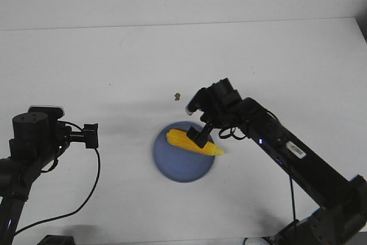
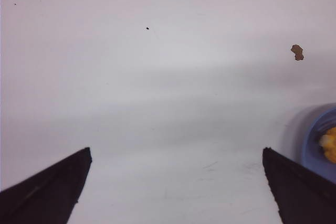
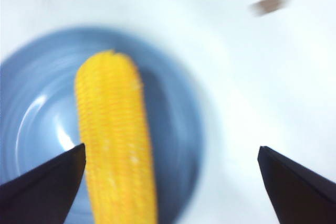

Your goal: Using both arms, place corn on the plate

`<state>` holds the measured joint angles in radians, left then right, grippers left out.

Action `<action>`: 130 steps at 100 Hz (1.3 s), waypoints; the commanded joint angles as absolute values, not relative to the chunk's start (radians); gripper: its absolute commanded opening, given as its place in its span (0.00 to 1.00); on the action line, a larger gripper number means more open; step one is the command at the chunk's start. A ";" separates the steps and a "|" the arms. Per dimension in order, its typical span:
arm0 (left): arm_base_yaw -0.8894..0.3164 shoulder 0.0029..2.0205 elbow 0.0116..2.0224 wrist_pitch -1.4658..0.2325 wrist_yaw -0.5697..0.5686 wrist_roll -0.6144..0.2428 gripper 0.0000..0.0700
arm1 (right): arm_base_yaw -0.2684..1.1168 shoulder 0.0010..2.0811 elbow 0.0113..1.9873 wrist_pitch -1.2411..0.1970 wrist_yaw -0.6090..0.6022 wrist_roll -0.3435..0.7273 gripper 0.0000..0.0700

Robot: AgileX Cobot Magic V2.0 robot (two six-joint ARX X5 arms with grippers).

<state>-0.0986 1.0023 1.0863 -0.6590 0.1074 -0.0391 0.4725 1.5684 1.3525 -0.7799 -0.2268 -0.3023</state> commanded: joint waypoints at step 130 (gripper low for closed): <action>-0.099 0.543 0.673 -0.405 0.109 -0.072 0.95 | 0.085 0.389 0.574 -0.380 -0.071 0.020 1.00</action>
<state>-0.0986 0.6071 0.6823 -0.4328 0.1070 -0.0666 0.0830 0.4171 0.5697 -0.4103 -0.0719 -0.0063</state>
